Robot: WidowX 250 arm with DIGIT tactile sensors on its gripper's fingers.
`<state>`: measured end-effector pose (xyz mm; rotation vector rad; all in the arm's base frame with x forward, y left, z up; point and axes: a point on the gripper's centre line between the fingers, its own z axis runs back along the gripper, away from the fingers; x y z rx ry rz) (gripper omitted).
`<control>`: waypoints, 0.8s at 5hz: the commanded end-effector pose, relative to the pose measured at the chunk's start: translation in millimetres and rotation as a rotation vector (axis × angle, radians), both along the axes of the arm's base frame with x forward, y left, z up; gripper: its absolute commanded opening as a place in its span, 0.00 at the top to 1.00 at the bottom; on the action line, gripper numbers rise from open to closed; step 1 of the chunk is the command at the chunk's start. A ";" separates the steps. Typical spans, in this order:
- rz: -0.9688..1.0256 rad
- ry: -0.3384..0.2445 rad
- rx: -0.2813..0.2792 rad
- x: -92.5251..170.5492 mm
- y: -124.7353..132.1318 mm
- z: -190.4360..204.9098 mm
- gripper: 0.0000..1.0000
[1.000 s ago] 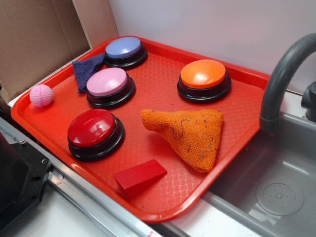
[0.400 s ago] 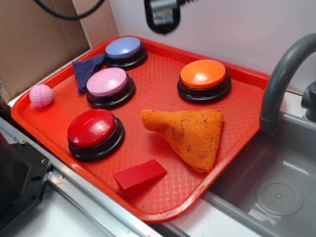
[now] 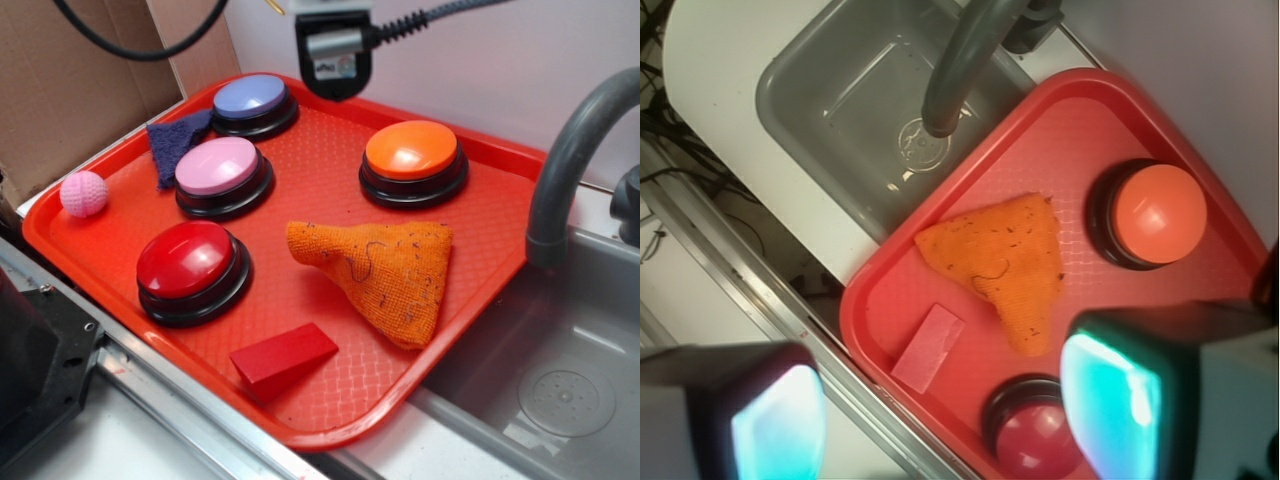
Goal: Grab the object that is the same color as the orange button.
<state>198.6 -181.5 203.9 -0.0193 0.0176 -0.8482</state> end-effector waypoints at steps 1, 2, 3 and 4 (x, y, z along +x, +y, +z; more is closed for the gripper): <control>-0.295 0.002 0.056 -26.3 18.2 -29.0 0.00; -0.360 0.085 0.121 -14.1 43.3 -75.7 0.00; -0.366 0.161 0.088 -2.0 54.8 -114.5 0.00; -0.391 0.191 0.093 3.1 55.2 -130.5 0.00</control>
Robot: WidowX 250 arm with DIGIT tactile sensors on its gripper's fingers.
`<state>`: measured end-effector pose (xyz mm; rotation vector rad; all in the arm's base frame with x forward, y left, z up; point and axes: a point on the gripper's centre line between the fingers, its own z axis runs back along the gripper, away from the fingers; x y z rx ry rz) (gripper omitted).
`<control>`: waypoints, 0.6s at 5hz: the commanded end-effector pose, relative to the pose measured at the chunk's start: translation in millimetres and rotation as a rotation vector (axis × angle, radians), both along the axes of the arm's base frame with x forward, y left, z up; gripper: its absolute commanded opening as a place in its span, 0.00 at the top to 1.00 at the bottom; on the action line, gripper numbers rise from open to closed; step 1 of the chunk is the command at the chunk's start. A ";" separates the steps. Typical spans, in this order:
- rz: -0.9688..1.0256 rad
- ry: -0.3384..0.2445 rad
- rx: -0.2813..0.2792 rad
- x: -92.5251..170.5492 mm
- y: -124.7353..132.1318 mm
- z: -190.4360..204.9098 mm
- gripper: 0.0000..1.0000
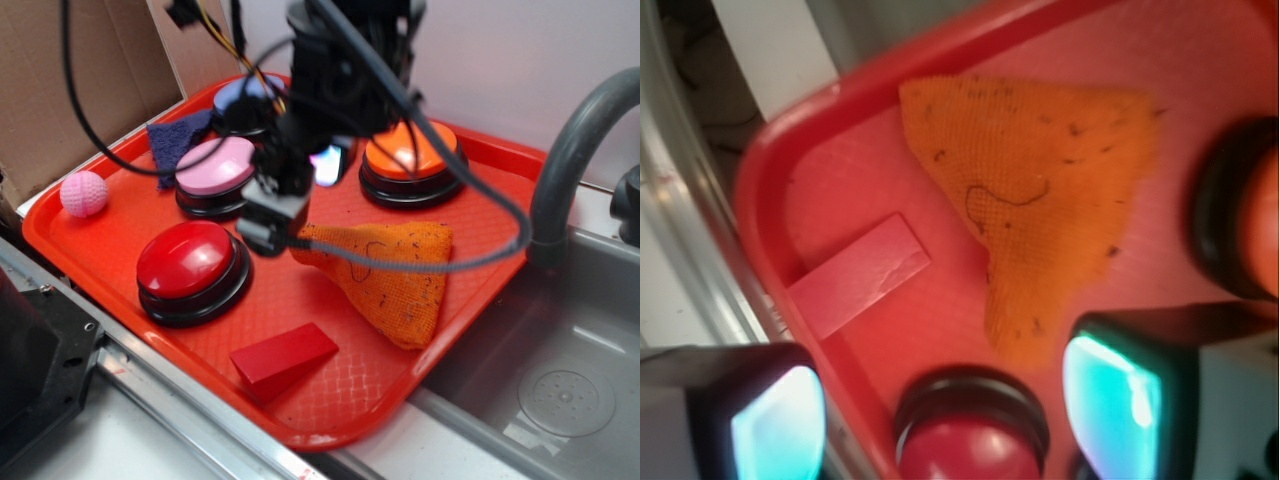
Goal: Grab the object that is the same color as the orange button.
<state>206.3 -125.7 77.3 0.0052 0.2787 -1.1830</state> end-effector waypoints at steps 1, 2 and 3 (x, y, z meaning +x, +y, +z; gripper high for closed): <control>-0.044 0.014 0.001 -3.4 -1.7 -21.9 0.00; -0.038 0.020 0.039 -2.4 -2.9 -33.0 0.00; -0.015 -0.009 0.057 1.6 -3.7 -41.8 0.00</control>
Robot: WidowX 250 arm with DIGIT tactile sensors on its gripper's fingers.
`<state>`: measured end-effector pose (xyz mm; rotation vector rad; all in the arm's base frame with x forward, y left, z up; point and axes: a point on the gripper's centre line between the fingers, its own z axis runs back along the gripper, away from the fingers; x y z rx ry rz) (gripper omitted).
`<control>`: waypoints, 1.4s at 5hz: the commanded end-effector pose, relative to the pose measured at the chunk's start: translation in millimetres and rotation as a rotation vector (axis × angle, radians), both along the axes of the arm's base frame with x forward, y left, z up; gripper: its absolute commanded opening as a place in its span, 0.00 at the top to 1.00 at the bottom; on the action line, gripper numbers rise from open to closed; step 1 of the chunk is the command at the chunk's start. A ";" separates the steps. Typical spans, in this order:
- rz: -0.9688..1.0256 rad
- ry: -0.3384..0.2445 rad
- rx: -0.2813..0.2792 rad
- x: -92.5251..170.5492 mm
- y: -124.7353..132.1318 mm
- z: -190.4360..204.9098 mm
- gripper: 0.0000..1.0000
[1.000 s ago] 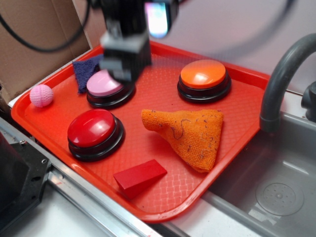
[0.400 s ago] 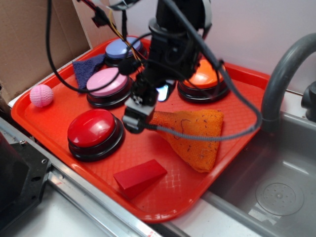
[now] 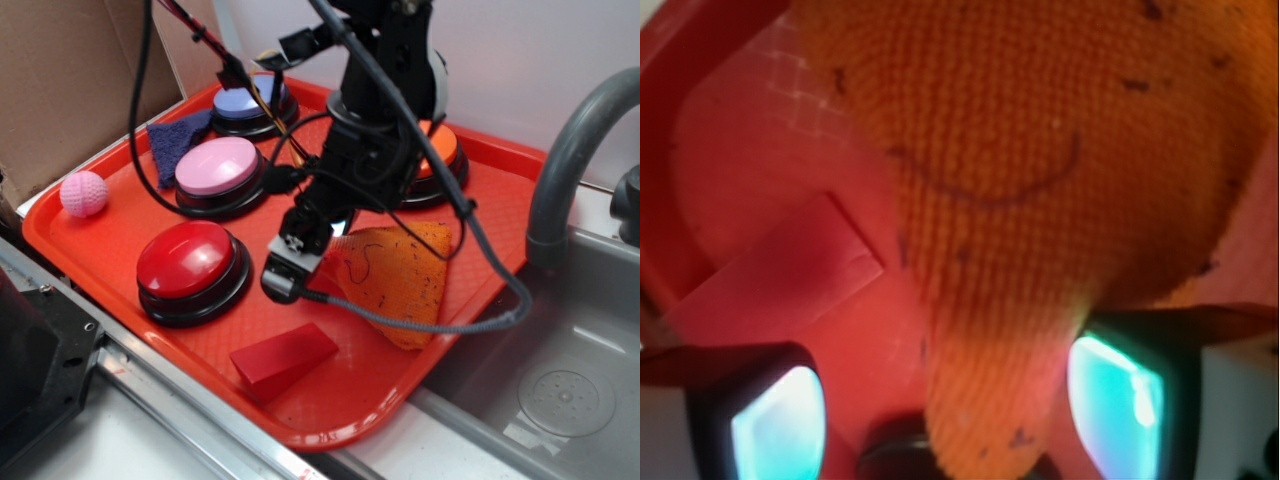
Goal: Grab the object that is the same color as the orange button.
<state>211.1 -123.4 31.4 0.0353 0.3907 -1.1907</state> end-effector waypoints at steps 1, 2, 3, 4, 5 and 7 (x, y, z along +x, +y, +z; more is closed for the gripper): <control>0.042 -0.058 0.014 -4.1 -5.9 -6.7 1.00; 0.046 -0.062 0.029 -6.9 -5.5 -10.2 1.00; 0.064 -0.078 0.031 -15.0 -5.3 -6.9 1.00; 0.171 -0.104 -0.048 -28.5 -7.1 23.8 1.00; 0.422 -0.176 -0.204 -43.6 -0.2 72.8 1.00; 0.747 -0.360 -0.126 -62.9 43.0 163.4 1.00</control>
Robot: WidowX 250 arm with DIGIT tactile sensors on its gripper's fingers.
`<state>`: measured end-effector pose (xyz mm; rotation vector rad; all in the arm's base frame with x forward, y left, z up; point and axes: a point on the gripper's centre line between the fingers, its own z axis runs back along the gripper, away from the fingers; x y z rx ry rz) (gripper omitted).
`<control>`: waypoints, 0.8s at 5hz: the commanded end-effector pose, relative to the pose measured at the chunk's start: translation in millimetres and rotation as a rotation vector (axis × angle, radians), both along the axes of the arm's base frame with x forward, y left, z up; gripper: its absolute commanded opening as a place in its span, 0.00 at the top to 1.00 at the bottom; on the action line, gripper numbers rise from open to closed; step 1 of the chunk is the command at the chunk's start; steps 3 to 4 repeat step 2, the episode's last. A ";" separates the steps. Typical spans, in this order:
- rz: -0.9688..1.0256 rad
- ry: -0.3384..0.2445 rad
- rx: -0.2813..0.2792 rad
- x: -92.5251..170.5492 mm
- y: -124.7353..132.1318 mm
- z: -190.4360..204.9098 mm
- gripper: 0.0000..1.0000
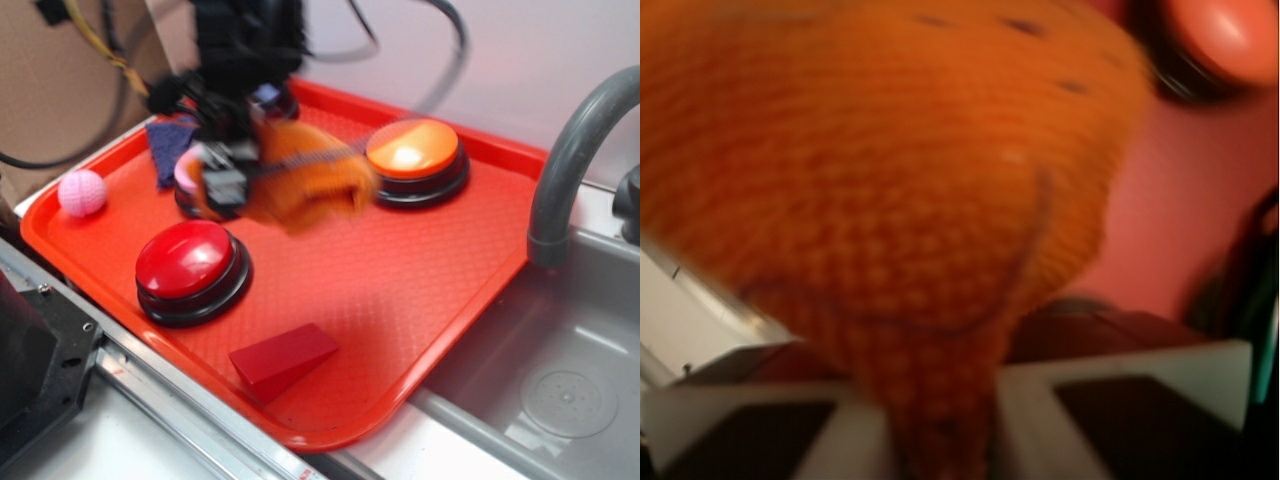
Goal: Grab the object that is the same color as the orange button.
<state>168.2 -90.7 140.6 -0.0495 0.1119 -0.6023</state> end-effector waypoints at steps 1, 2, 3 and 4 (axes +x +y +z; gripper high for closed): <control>0.239 -0.167 0.033 -24.6 26.5 81.7 1.00; 0.285 -0.161 0.022 -27.0 34.5 91.6 1.00; 0.285 -0.161 0.022 -27.0 34.5 91.6 1.00; 0.285 -0.161 0.022 -27.0 34.5 91.6 1.00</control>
